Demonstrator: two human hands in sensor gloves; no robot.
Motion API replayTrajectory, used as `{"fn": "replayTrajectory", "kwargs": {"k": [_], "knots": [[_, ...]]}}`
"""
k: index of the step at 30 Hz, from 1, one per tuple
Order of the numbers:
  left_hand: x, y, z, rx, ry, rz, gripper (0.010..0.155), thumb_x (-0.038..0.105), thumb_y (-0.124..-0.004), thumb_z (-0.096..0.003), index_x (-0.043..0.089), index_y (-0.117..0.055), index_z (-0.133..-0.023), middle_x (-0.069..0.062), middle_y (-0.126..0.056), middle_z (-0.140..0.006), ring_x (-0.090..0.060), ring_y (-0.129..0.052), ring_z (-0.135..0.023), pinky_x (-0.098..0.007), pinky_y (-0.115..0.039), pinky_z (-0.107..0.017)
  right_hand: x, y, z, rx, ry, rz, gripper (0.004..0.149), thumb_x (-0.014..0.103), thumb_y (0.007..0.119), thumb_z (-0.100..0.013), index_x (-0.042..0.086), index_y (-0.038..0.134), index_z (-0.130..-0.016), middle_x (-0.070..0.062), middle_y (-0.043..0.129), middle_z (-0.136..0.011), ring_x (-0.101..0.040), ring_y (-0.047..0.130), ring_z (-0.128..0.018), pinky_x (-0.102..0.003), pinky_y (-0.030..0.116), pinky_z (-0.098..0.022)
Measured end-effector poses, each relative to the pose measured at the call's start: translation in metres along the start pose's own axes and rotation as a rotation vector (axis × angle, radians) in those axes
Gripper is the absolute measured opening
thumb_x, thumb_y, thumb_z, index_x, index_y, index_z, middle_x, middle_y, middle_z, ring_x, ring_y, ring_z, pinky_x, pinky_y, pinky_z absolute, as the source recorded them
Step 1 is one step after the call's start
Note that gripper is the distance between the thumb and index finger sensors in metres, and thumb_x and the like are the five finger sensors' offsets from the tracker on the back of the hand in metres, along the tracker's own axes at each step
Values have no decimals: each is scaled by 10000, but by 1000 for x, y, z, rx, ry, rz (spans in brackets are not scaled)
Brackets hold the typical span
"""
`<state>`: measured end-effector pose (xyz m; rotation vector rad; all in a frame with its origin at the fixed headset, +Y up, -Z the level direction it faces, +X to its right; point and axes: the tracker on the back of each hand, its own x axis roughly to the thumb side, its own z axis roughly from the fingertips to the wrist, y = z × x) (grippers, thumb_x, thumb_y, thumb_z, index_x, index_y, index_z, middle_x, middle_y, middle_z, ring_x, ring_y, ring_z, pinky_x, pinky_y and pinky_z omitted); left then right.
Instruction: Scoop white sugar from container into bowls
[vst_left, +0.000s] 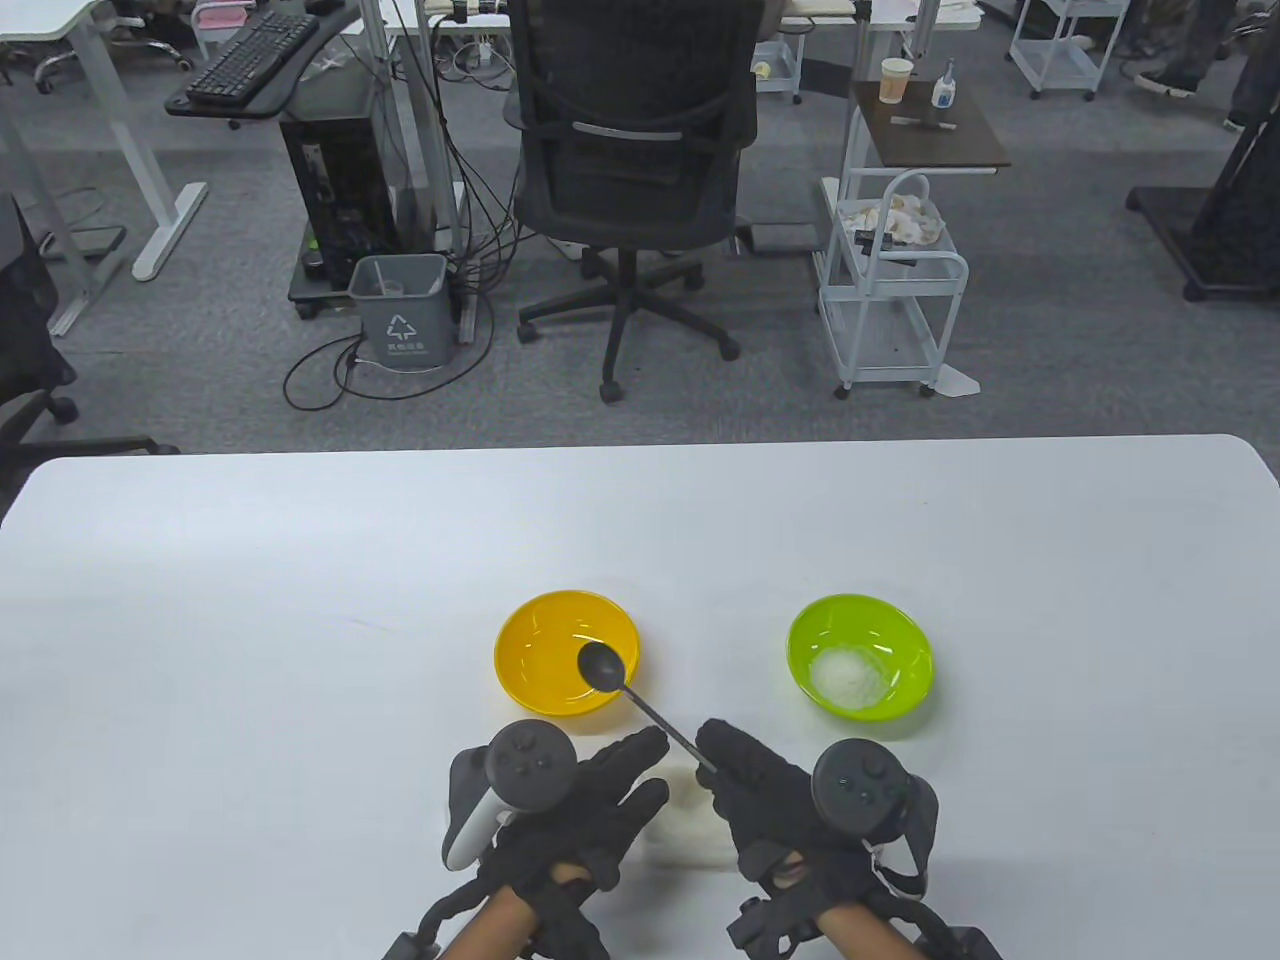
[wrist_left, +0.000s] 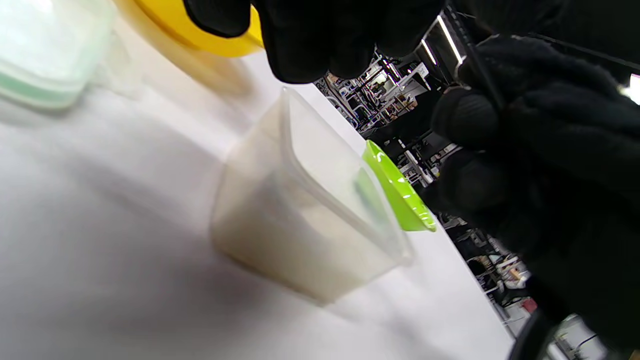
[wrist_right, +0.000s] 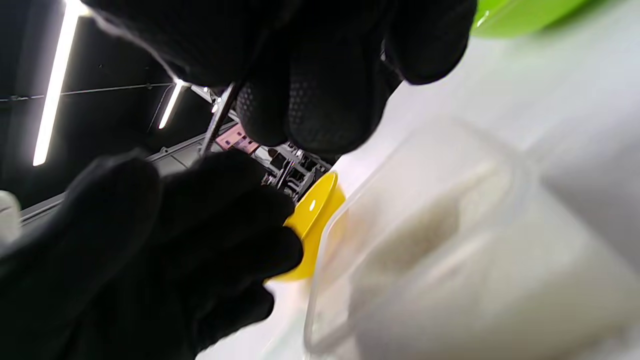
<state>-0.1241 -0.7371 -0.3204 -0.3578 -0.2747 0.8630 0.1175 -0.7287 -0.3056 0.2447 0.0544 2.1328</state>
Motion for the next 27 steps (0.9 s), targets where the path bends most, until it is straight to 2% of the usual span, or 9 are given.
{"fn": "replayTrajectory", "kwargs": {"k": [6, 12, 19, 27], "knots": [[-2, -5, 1, -3, 44, 133, 618, 616, -621, -478, 393, -605, -1054, 128, -675, -1135, -165, -793, -1064, -499, -566, -831, 5, 16, 7, 58, -40, 20, 510, 313, 780, -486, 309, 646, -979, -41, 874, -886, -211, 978, -592, -508, 647, -684], [-3, -2, 2, 29, 81, 151, 495, 574, -695, -466, 414, -771, -928, 163, -870, -979, -106, -965, -899, -451, -704, -761, 8, 24, 13, 101, -68, 20, 523, 310, 779, -485, 251, 638, -985, -44, 881, -885, -229, 978, -615, -517, 644, -679], [-7, 5, 3, 94, 79, 82, 448, 548, -712, -456, 425, -847, -866, 157, -961, -874, -105, -1039, -782, -441, -752, -710, 5, 19, 12, 111, -106, 32, 516, 360, 780, -479, 262, 685, -976, -81, 881, -890, -259, 973, -622, -531, 637, -676], [-11, 24, 2, 199, 92, -91, 446, 509, -738, -438, 383, -873, -845, 119, -1008, -749, -126, -1076, -625, -444, -787, -640, -4, -7, 4, -4, -128, 192, 570, 438, 802, -465, 250, 681, -990, -104, 864, -910, -283, 958, -647, -549, 620, -681]]}}
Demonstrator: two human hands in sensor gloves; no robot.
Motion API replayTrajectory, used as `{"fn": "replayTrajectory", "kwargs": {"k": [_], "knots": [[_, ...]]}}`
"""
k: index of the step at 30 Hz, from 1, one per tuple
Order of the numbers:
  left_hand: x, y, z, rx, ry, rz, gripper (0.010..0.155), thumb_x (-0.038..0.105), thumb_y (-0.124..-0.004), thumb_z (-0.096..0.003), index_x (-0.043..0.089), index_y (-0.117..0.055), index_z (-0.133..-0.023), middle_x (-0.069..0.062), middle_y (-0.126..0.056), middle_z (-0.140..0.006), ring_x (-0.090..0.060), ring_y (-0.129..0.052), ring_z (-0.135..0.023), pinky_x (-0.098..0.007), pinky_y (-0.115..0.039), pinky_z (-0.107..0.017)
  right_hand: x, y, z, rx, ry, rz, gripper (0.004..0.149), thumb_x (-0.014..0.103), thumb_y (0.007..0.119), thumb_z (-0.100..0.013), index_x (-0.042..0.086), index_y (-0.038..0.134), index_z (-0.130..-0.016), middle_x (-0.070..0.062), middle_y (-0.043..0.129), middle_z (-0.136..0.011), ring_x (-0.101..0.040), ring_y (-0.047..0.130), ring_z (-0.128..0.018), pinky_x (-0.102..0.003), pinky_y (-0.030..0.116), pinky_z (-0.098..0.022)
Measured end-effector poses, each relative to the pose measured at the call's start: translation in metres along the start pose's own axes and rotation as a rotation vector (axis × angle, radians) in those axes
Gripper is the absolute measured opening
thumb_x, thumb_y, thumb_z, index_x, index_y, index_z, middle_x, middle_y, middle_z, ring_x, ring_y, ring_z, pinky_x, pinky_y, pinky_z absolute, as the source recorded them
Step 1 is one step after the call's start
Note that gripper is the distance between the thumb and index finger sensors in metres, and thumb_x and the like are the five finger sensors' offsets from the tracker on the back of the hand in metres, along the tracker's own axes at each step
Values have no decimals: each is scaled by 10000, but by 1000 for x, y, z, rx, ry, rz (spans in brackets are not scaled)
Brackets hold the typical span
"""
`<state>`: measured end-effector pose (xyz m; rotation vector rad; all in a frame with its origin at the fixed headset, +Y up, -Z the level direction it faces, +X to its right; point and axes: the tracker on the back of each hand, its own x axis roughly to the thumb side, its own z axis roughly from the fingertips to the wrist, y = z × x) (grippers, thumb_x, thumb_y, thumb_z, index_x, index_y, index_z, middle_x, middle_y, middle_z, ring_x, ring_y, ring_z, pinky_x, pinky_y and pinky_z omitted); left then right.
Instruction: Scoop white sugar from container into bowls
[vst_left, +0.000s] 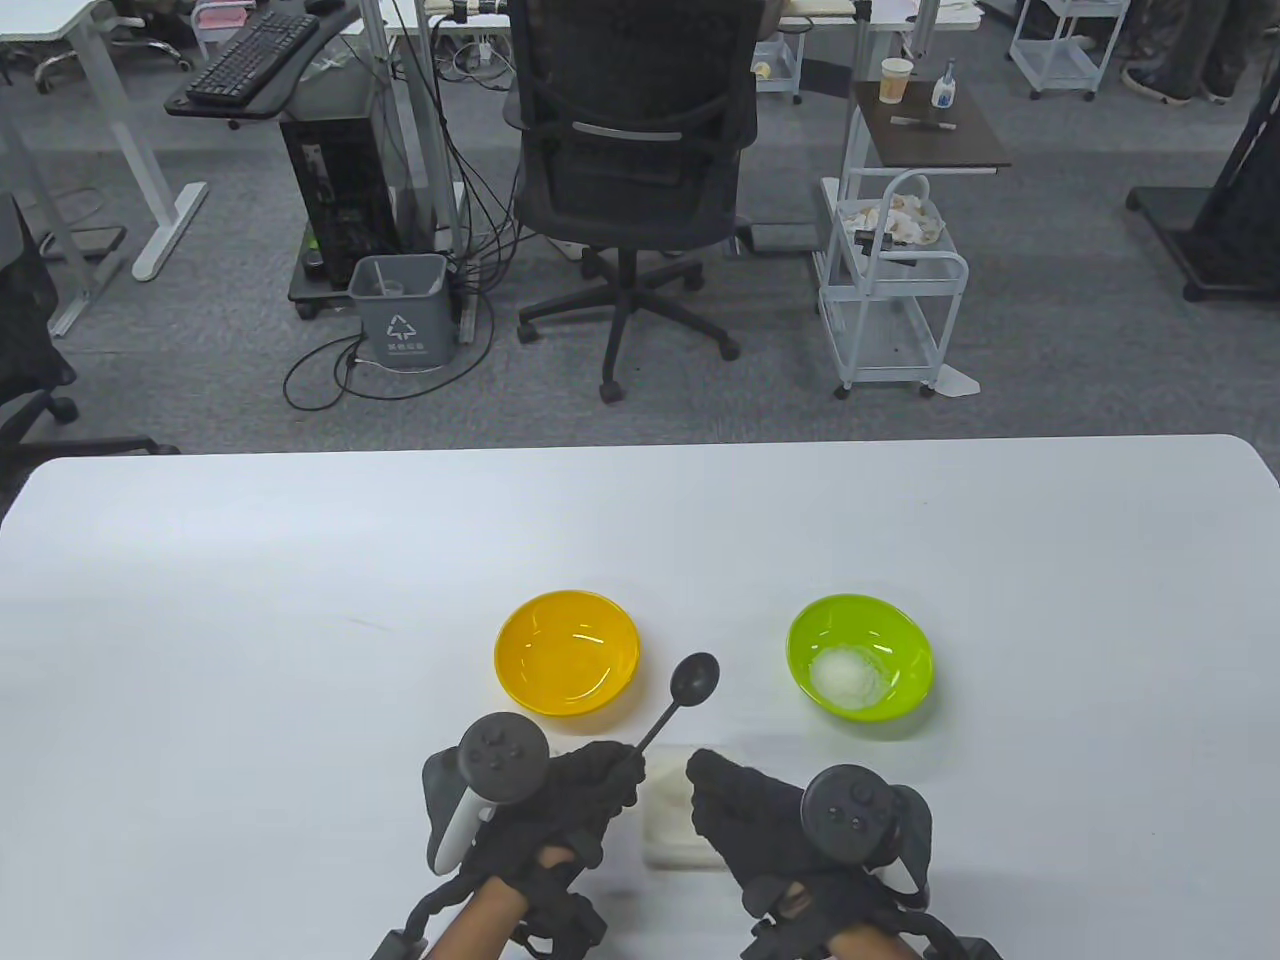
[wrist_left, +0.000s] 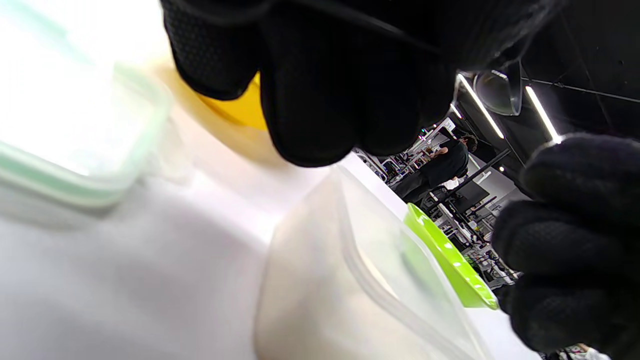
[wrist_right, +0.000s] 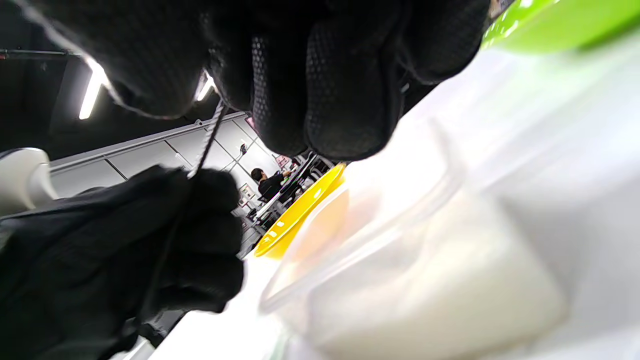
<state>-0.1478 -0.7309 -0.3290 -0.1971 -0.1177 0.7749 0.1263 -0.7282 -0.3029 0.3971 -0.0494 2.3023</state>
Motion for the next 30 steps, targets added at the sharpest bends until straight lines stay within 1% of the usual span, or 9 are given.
{"fn": "replayTrajectory", "kwargs": {"k": [6, 10, 12, 14, 18, 20, 21, 24, 30], "knots": [[3, 17, 1, -12, -18, -133, 459, 476, -746, -443, 373, -841, -880, 98, -984, -773, -115, -1066, -611, -445, -784, -637, -1, -20, -7, 2, -20, 251, 666, 509, 814, -451, 259, 616, -1035, -137, 743, -1021, -329, 876, -781, -584, 557, -714], [-1, 26, 6, 17, -53, -273, 460, 466, -764, -440, 391, -849, -886, 101, -992, -767, -81, -1074, -545, -431, -806, -614, -2, -24, -16, 173, -10, 472, 781, 580, 804, -437, 274, 499, -1087, -145, 560, -1132, -359, 736, -942, -603, 492, -748], [-4, 27, 8, 26, -61, -336, 464, 463, -776, -437, 411, -849, -891, 116, -1001, -750, -64, -1077, -513, -420, -822, -597, -5, -22, -20, 266, 12, 521, 828, 605, 798, -428, 275, 449, -1103, -136, 487, -1166, -381, 657, -1011, -617, 461, -758], [-7, 26, 10, 38, -79, -377, 464, 460, -788, -433, 427, -854, -890, 133, -1008, -738, -63, -1082, -495, -417, -830, -585, -12, -15, -23, 363, 41, 516, 876, 631, 790, -420, 270, 396, -1114, -129, 424, -1189, -401, 576, -1065, -626, 446, -763], [-7, 20, 15, 63, -108, -439, 463, 457, -811, -422, 451, -871, -881, 134, -1013, -746, -71, -1086, -496, -418, -833, -578, -32, 4, -24, 396, 81, 423, 962, 680, 774, -396, 262, 293, -1117, -134, 324, -1203, -416, 489, -1101, -632, 414, -773], [-5, 17, 17, 90, -128, -502, 461, 456, -824, -416, 462, -880, -873, 138, -1014, -751, -70, -1089, -493, -413, -842, -559, -40, 10, -25, 406, 105, 388, 986, 692, 768, -389, 271, 242, -1109, -131, 278, -1206, -419, 468, -1108, -633, 406, -776], [-3, 14, 19, 105, -143, -556, 461, 457, -830, -413, 463, -885, -871, 140, -1018, -748, -69, -1091, -486, -410, -848, -549, -43, 12, -26, 440, 128, 368, 985, 695, 765, -388, 289, 224, -1105, -125, 262, -1208, -419, 456, -1113, -635, 396, -779], [9, 7, 26, 185, -209, -721, 459, 458, -843, -406, 483, -890, -862, 153, -1017, -755, -57, -1093, -476, -395, -861, -521, -48, 13, -27, 431, 139, 325, 954, 705, 759, -387, 336, 253, -1107, -112, 298, -1214, -415, 476, -1110, -629, 404, -781], [29, -12, 39, 323, -352, -987, 451, 464, -865, -391, 517, -897, -838, 182, -1001, -784, -34, -1092, -444, -370, -879, -483, -49, 12, -26, 427, 136, 325, 946, 696, 768, -395, 329, 267, -1108, -110, 383, -1205, -414, 513, -1099, -626, 425, -775]]}}
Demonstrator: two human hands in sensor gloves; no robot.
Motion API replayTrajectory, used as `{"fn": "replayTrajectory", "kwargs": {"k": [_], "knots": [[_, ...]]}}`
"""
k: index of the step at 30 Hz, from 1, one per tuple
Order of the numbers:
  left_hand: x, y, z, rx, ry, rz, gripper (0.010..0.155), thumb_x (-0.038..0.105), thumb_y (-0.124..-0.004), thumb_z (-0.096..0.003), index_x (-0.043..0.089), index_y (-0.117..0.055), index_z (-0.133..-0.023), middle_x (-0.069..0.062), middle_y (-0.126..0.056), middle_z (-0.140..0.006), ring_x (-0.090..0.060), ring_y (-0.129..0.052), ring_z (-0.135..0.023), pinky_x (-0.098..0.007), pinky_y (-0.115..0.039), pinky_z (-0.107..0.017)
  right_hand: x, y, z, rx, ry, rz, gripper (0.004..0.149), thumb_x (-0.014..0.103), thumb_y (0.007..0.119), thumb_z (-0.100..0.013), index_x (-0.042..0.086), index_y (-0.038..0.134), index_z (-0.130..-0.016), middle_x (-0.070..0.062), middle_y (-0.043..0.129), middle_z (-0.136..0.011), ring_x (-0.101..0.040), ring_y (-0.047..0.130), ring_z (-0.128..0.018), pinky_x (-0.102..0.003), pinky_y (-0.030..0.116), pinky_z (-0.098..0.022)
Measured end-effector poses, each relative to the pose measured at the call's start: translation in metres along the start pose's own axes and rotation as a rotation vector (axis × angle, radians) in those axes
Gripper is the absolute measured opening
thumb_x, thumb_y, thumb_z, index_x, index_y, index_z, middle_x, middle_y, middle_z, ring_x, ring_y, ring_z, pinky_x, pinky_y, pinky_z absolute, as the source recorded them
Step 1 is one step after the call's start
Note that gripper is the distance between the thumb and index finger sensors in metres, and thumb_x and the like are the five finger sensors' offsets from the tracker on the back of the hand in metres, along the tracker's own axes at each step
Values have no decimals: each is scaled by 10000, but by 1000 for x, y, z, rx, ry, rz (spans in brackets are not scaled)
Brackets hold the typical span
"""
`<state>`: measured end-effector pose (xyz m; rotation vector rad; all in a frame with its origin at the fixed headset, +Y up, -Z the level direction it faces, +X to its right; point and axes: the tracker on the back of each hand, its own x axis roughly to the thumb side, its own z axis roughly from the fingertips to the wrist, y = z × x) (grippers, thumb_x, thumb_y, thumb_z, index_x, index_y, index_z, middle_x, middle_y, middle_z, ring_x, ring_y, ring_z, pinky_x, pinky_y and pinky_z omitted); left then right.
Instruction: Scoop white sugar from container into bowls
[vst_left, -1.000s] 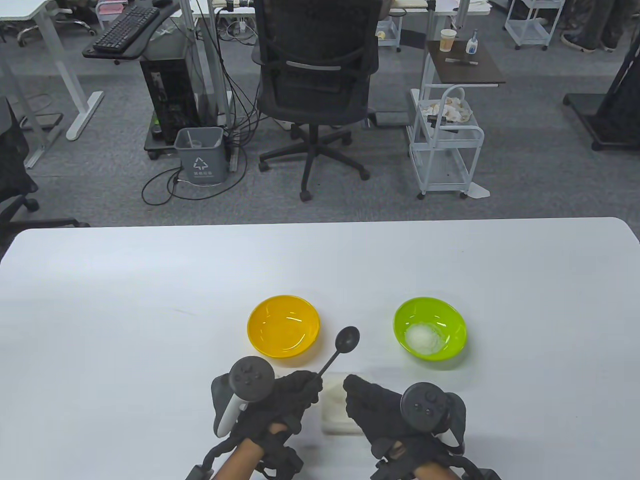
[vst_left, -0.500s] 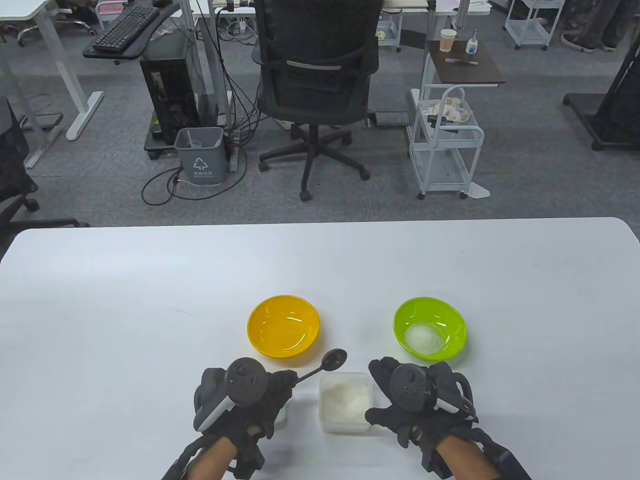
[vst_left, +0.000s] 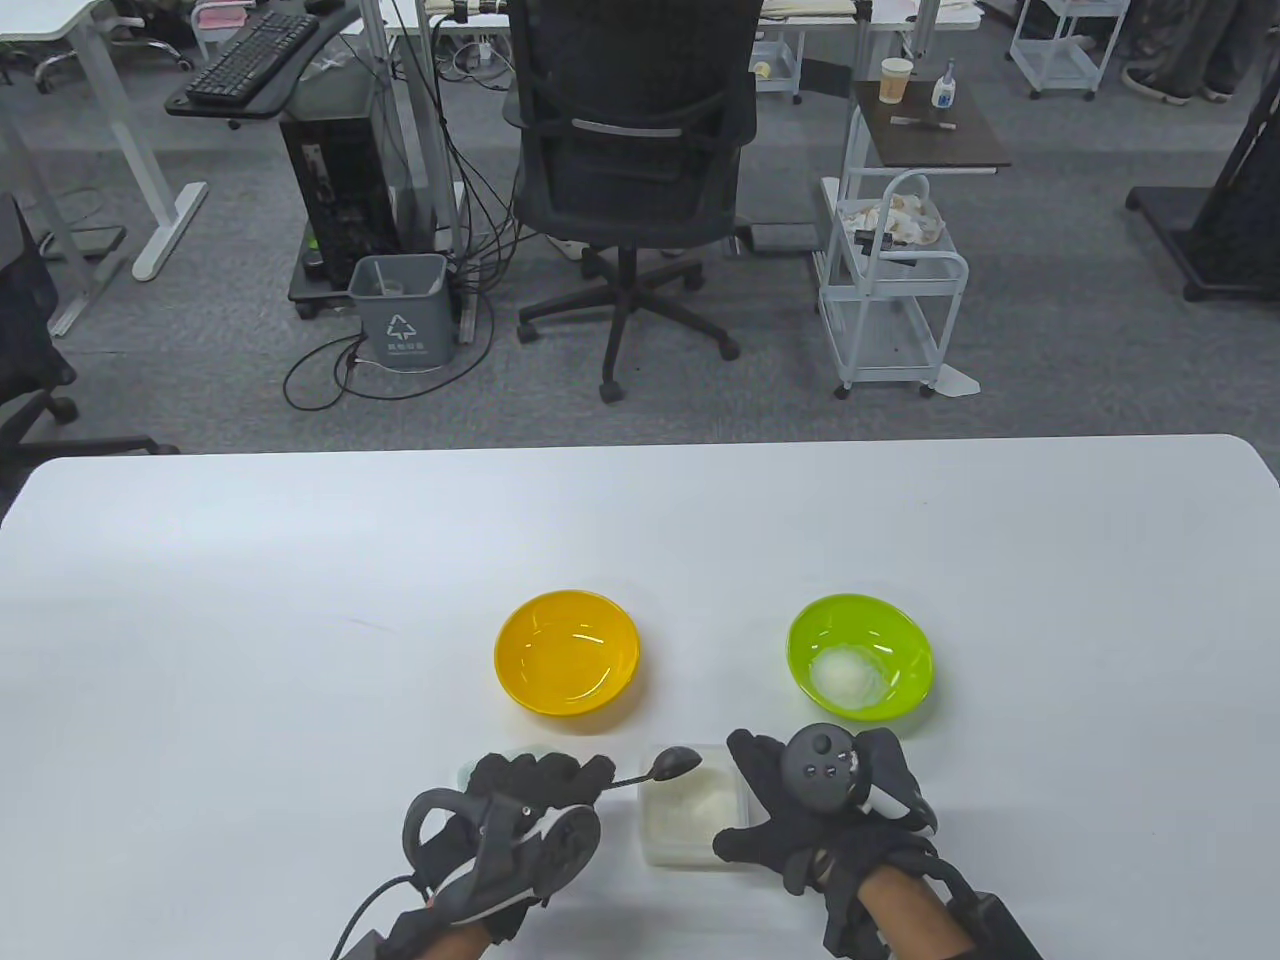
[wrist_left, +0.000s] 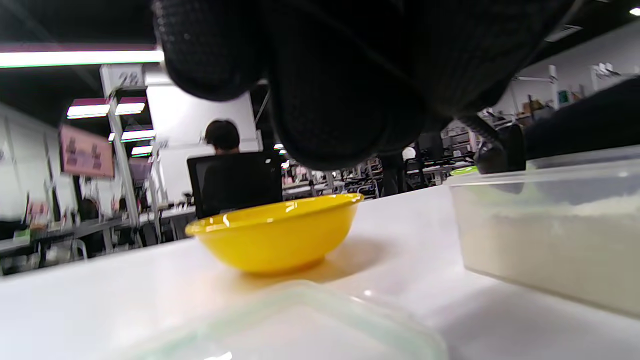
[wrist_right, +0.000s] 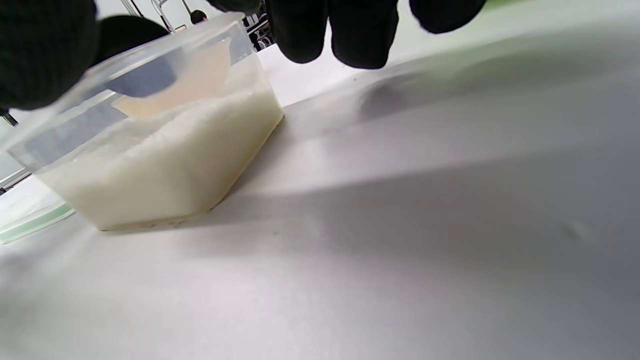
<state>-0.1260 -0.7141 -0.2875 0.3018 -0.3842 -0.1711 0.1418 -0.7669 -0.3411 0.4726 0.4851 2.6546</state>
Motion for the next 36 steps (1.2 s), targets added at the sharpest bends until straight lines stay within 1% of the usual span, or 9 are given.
{"fn": "replayTrajectory", "kwargs": {"k": [4, 9, 12, 16, 20, 24, 26, 31, 36], "knots": [[16, 6, 6, 102, -73, -159, 450, 470, -869, -384, 527, -895, -830, 193, -1002, -779, -21, -1089, -417, -358, -886, -455, 0, 1, 0, -2, -1, -4, 945, 695, 765, -397, 325, 263, -1107, -115, 402, -1198, -412, 524, -1093, -623, 433, -773], [31, 8, 10, 153, -157, -366, 443, 475, -871, -382, 528, -902, -820, 202, -1001, -778, -17, -1084, -398, -353, -888, -440, 0, 1, 1, -8, -1, -6, 942, 693, 765, -398, 323, 266, -1106, -119, 411, -1195, -412, 535, -1086, -623, 434, -772], [38, 7, 11, 144, -184, -425, 443, 479, -868, -383, 523, -902, -822, 202, -1002, -775, -15, -1080, -390, -352, -887, -434, 0, 1, 1, -14, -2, -4, 940, 692, 764, -399, 319, 268, -1106, -121, 420, -1192, -410, 545, -1083, -623, 438, -770], [43, 8, 8, 87, -200, -404, 440, 491, -850, -391, 512, -901, -828, 196, -1008, -754, -1, -1070, -364, -340, -889, -410, 0, 2, 1, -17, -2, -1, 940, 691, 760, -402, 309, 267, -1105, -122, 429, -1188, -411, 557, -1077, -624, 441, -767], [45, 8, 4, -5, -186, -273, 440, 501, -840, -390, 485, -917, -823, 183, -1022, -717, 1, -1063, -334, -340, -890, -391, 0, 3, 2, -21, -2, -9, 938, 687, 759, -404, 304, 266, -1104, -128, 439, -1184, -410, 574, -1067, -625, 442, -766], [34, 4, -4, -133, -114, -55, 439, 498, -834, -396, 465, -923, -825, 173, -1028, -696, 0, -1059, -319, -342, -890, -380, 1, 3, 2, -26, -2, 2, 937, 689, 757, -404, 302, 270, -1104, -127, 444, -1183, -411, 577, -1066, -625, 443, -765], [23, -1, -6, -211, -53, 94, 438, 493, -832, -400, 454, -926, -827, 165, -1028, -693, -6, -1057, -317, -347, -888, -378, 1, 4, 2, -24, -1, -2, 937, 689, 756, -404, 302, 267, -1104, -127, 443, -1183, -412, 579, -1065, -625, 442, -765], [2, -16, -9, -352, 59, 354, 439, 487, -825, -409, 447, -922, -835, 156, -1030, -685, -13, -1059, -327, -355, -887, -385, 1, 4, 2, -23, 0, -5, 936, 689, 756, -405, 303, 265, -1103, -130, 445, -1182, -411, 578, -1065, -626, 442, -765], [-13, -31, -10, -474, 145, 561, 439, 482, -822, -414, 444, -919, -840, 154, -1030, -685, -17, -1059, -329, -357, -886, -384, 1, 4, 2, -22, 1, -4, 938, 688, 757, -406, 298, 266, -1103, -129, 447, -1181, -411, 581, -1064, -626, 443, -765]]}}
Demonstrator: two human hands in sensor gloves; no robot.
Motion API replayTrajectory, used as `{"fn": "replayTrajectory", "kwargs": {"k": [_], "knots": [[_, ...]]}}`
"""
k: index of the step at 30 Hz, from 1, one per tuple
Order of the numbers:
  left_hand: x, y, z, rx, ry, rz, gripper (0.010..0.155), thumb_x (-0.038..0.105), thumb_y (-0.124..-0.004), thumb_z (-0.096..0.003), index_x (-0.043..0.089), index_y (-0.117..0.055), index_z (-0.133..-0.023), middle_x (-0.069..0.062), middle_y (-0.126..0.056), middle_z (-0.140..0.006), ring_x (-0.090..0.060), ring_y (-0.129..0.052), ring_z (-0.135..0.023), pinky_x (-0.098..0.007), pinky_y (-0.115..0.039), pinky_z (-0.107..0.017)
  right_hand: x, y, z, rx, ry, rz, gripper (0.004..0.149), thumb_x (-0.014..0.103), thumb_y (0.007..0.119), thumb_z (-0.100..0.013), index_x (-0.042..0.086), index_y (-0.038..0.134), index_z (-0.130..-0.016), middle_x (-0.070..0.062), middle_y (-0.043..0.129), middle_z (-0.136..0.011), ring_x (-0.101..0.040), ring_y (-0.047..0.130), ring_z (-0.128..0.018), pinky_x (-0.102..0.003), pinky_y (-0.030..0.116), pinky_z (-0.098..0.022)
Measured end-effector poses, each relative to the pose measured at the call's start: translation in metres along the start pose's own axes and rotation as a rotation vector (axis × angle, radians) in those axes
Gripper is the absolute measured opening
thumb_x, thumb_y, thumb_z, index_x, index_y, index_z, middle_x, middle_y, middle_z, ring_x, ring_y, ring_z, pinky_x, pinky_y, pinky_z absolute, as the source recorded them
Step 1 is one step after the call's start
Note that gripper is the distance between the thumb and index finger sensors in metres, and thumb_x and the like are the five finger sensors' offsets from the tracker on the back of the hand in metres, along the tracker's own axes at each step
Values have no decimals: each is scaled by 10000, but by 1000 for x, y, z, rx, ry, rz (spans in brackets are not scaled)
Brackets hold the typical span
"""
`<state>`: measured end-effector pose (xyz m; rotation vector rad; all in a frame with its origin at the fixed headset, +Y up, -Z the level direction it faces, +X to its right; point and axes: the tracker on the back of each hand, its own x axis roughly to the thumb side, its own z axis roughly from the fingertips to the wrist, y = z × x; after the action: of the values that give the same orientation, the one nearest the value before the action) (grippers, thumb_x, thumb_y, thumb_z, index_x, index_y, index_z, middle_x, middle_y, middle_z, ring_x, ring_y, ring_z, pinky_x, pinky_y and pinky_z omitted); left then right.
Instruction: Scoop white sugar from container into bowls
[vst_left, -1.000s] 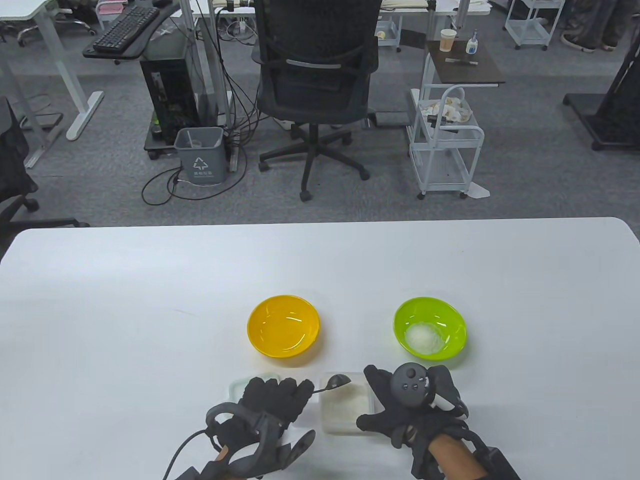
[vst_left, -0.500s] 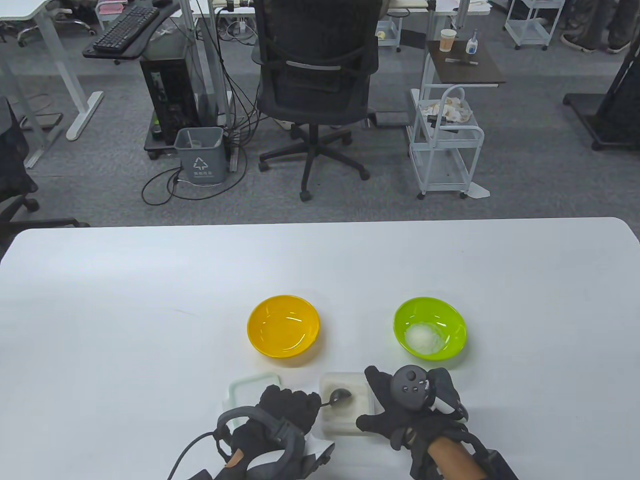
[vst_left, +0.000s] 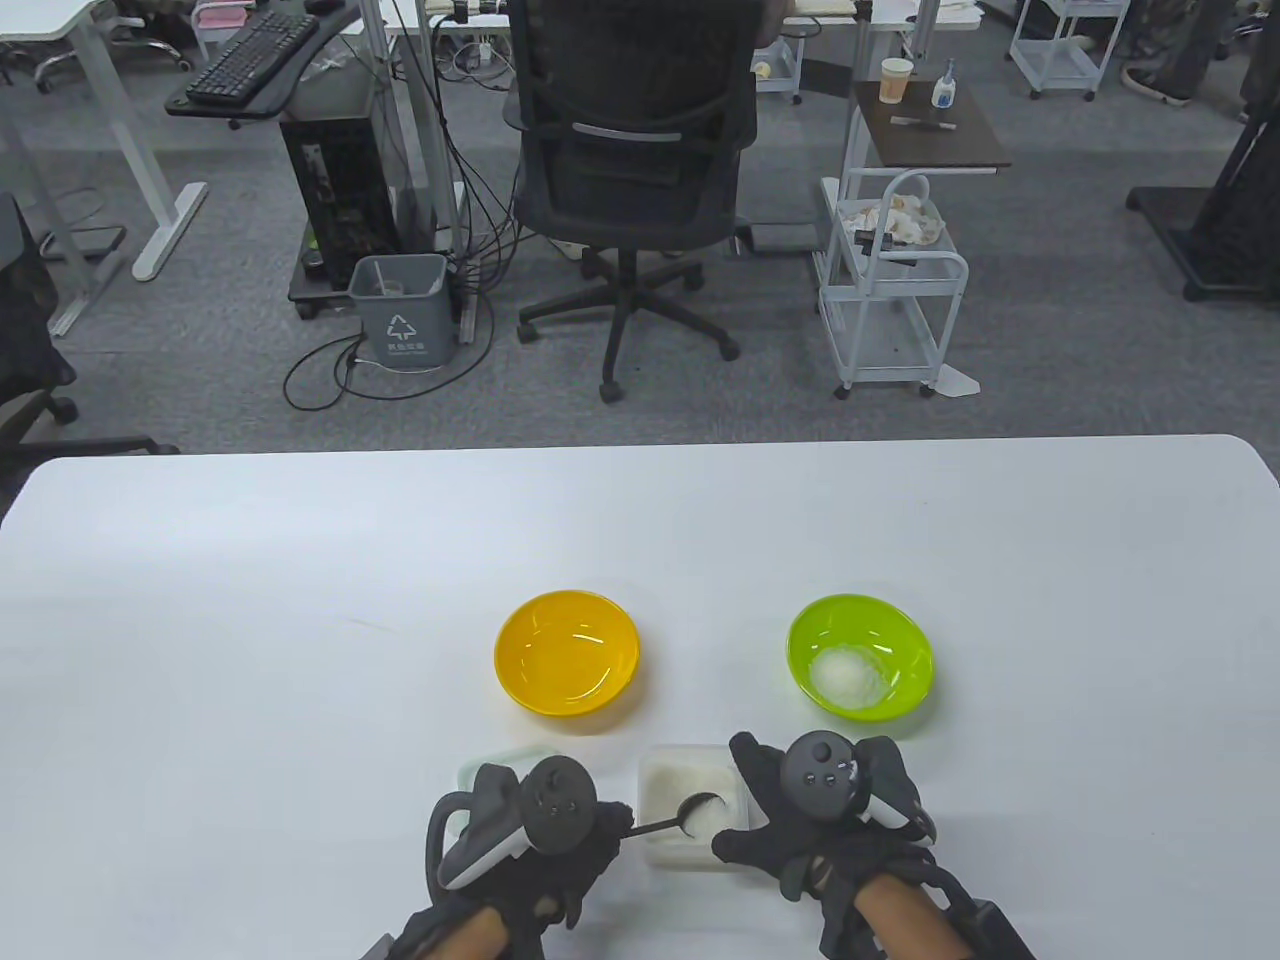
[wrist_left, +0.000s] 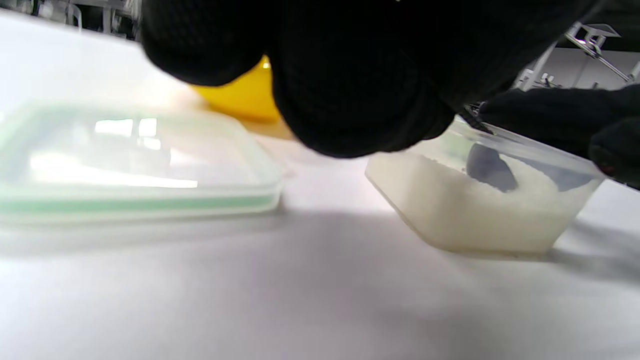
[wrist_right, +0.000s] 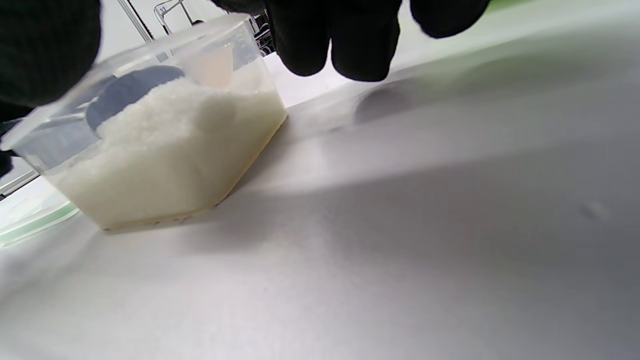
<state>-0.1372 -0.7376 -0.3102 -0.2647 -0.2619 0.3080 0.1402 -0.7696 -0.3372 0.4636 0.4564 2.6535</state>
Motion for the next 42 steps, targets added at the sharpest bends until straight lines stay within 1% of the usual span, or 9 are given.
{"fn": "replayTrajectory", "kwargs": {"k": [7, 11, 14, 18, 23, 27, 32, 37, 42], "knots": [[-24, -12, -9, -148, 84, 302, 441, 477, -815, -419, 424, -916, -844, 144, -1028, -679, -18, -1056, -323, -360, -885, -377, 0, 0, 0, 5, 2, -6, 938, 686, 755, -408, 297, 259, -1102, -136, 448, -1179, -414, 580, -1063, -626, 444, -764], [-31, -18, -10, -199, 141, 425, 446, 473, -811, -423, 393, -914, -850, 136, -1030, -668, -23, -1056, -320, -365, -884, -373, 0, 0, 0, 6, 3, -8, 937, 687, 753, -409, 299, 256, -1102, -136, 449, -1179, -414, 582, -1062, -625, 445, -764], [-34, -21, -12, -230, 152, 471, 446, 472, -807, -425, 378, -917, -847, 131, -1031, -660, -23, -1054, -321, -366, -883, -374, -1, 0, 0, 8, 3, -10, 936, 687, 752, -410, 300, 254, -1101, -135, 448, -1179, -415, 582, -1062, -625, 446, -763], [-36, -25, -15, -271, 135, 511, 446, 477, -797, -430, 380, -911, -850, 137, -1023, -667, -15, -1053, -332, -360, -882, -388, -1, 1, 0, 10, 4, -14, 939, 688, 752, -409, 302, 248, -1101, -136, 450, -1178, -415, 581, -1061, -624, 447, -763], [-37, -24, -17, -288, 112, 552, 448, 483, -788, -434, 389, -901, -857, 147, -1015, -677, -8, -1051, -345, -354, -882, -399, -1, 1, 0, 12, 4, -18, 939, 688, 753, -409, 302, 248, -1100, -139, 449, -1177, -414, 582, -1061, -624, 448, -763], [-42, -18, -17, -269, 114, 601, 449, 484, -784, -437, 394, -893, -863, 148, -1010, -683, -6, -1050, -352, -354, -880, -405, -1, 0, 0, 12, 4, -18, 939, 688, 753, -410, 302, 247, -1100, -139, 451, -1177, -413, 580, -1062, -623, 448, -763], [-58, -8, -18, -225, 131, 701, 454, 481, -781, -440, 392, -884, -873, 147, -1002, -696, -12, -1049, -368, -359, -875, -421, -1, 1, 0, 12, 5, -20, 939, 687, 755, -408, 305, 249, -1100, -139, 453, -1176, -414, 582, -1061, -622, 450, -762], [-82, 7, -17, -130, 187, 753, 457, 480, -778, -441, 394, -875, -879, 146, -997, -703, -10, -1048, -374, -357, -874, -424, -1, 0, 0, 12, 7, -20, 937, 687, 755, -409, 306, 251, -1100, -139, 452, -1176, -417, 582, -1059, -622, 449, -762], [-101, 11, -15, -67, 255, 785, 471, 469, -773, -446, 388, -852, -903, 144, -982, -730, -11, -1043, -396, -360, -868, -439, -1, 1, 0, 11, 7, -25, 936, 685, 756, -409, 307, 251, -1100, -139, 454, -1175, -418, 580, -1060, -621, 451, -762]]}}
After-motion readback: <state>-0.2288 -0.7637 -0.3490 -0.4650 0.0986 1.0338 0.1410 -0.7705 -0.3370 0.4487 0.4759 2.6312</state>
